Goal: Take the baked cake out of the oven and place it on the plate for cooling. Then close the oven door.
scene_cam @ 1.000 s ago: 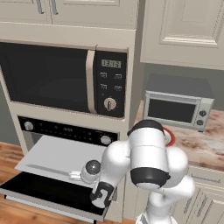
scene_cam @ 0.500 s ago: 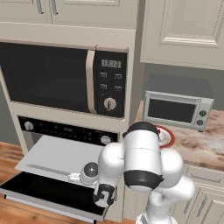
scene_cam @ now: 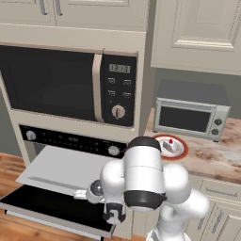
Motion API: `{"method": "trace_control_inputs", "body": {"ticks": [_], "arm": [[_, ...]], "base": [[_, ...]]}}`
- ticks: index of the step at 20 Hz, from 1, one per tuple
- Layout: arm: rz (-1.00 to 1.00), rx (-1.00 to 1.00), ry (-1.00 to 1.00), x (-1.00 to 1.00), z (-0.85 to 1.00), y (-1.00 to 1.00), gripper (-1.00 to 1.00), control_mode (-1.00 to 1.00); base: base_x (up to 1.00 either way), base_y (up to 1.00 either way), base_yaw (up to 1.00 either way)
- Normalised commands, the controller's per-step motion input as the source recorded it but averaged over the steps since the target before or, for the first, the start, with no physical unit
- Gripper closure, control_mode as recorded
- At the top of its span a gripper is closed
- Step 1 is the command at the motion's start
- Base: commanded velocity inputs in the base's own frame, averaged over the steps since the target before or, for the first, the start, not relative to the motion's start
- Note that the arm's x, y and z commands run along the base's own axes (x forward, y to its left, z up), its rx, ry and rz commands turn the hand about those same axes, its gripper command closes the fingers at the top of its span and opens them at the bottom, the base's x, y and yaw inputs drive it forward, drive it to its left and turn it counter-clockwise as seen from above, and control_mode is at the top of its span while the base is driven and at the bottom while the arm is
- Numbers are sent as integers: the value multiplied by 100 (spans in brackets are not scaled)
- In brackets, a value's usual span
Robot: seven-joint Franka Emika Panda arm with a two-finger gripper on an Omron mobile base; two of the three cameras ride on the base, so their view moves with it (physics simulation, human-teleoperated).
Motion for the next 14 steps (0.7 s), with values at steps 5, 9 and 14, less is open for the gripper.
{"method": "trace_control_inputs", "body": {"ticks": [5,9,14], "arm": [[0,0,0,3,-11,0,-100,-100],[0,0,0,3,-12,0,-100,-100],[0,0,0,1,-13,0,-100,-100]], "base": [[0,0,0],[0,0,0],[0,0,0]]}}
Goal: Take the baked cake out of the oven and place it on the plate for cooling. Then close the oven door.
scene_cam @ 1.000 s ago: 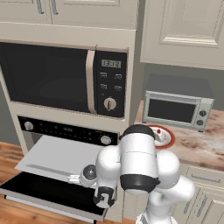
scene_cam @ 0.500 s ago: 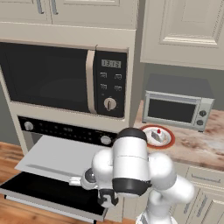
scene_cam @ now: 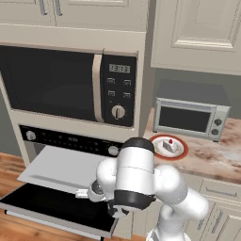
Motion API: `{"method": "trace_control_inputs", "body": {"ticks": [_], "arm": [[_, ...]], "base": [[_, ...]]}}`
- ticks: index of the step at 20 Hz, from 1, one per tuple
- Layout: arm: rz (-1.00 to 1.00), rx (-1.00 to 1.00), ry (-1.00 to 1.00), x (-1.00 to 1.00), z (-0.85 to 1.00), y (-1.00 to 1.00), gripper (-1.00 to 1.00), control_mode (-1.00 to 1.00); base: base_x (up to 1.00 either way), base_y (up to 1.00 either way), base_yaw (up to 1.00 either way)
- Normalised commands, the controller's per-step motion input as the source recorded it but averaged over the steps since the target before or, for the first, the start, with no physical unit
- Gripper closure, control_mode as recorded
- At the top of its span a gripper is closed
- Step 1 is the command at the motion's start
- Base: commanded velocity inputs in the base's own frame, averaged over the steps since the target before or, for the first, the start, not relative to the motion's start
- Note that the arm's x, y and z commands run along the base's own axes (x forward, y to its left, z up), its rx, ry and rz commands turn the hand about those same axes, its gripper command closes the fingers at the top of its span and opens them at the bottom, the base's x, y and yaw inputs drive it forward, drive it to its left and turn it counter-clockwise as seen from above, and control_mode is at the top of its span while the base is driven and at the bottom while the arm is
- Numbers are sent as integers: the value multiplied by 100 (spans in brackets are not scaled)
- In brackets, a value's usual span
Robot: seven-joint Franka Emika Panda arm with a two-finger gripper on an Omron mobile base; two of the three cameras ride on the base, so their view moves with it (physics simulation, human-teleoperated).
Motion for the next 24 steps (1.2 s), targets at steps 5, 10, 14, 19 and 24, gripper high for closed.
{"method": "trace_control_inputs", "body": {"ticks": [5,10,14,19,24], "arm": [[0,0,0,5,-10,0,-100,-100],[0,0,0,10,-3,0,-100,-100],[0,0,0,12,-1,0,-100,-100],[0,0,-1,12,-4,0,-100,-100],[0,0,-3,14,-4,0,-100,-100]], "base": [[0,0,0],[0,0,0],[0,0,0],[0,0,0],[0,0,0]]}}
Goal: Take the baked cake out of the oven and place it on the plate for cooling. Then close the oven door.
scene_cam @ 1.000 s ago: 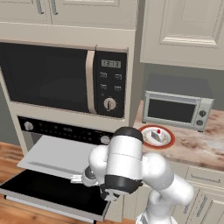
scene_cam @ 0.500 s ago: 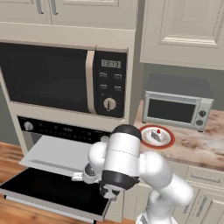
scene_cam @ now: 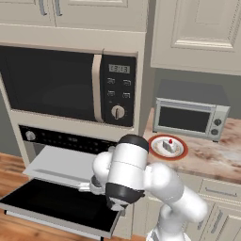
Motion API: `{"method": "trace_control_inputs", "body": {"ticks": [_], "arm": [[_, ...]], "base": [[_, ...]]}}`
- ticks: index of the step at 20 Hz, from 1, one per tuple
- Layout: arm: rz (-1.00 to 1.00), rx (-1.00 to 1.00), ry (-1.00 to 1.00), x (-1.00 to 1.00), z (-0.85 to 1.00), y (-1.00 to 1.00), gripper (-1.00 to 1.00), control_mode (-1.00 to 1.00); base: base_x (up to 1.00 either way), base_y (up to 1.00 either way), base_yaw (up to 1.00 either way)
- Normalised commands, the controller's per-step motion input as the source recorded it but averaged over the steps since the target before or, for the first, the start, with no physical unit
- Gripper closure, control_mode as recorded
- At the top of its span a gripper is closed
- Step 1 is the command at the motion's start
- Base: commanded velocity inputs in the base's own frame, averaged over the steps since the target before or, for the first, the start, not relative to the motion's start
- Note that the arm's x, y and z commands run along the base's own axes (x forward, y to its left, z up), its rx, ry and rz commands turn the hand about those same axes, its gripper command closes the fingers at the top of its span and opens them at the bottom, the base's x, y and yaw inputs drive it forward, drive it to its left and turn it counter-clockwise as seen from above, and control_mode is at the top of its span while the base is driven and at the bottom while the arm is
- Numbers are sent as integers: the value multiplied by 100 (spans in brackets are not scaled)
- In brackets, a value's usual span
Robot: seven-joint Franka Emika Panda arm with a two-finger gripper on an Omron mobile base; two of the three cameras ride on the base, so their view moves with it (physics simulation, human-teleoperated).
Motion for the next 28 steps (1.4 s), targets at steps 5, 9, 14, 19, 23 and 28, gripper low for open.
{"method": "trace_control_inputs", "body": {"ticks": [5,9,14,19,23,28], "arm": [[0,0,-5,19,-2,0,-100,-100],[0,1,-5,14,-6,0,-100,-100],[0,0,-10,14,-11,0,-100,-100],[0,0,-13,14,-16,0,-100,-100],[0,0,-10,16,-11,0,-100,-100],[0,0,-8,17,-8,0,-100,-100]], "base": [[0,0,0],[0,0,0],[0,0,0],[0,0,0],[0,0,0],[0,0,0]]}}
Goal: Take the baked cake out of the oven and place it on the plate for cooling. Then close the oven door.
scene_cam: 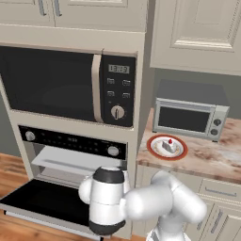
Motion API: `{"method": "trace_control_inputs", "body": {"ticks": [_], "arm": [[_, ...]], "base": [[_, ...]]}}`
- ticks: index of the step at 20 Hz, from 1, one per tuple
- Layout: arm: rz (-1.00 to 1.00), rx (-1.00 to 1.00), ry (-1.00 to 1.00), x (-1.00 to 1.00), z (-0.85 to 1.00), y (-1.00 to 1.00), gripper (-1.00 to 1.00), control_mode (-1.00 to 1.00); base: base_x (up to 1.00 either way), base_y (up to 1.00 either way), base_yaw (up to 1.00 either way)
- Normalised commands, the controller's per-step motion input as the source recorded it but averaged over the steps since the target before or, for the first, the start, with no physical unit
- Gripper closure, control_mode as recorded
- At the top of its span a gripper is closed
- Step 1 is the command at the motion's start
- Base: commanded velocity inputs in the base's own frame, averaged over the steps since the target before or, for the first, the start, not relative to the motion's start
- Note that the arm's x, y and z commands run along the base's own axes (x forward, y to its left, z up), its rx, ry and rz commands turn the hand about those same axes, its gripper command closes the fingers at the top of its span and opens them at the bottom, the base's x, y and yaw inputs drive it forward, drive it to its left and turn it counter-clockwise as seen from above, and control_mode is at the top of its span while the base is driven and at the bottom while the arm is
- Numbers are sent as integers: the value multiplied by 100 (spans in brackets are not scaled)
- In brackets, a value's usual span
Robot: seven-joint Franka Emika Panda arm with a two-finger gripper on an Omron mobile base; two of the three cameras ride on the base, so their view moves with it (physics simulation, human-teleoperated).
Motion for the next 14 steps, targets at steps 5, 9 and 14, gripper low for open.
{"method": "trace_control_inputs", "body": {"ticks": [5,9,14], "arm": [[0,0,-8,13,-9,0,-100,-100],[0,0,-9,4,-12,0,-100,-100],[0,0,-9,3,-7,0,-100,-100]], "base": [[0,0,0],[0,0,0],[0,0,0]]}}
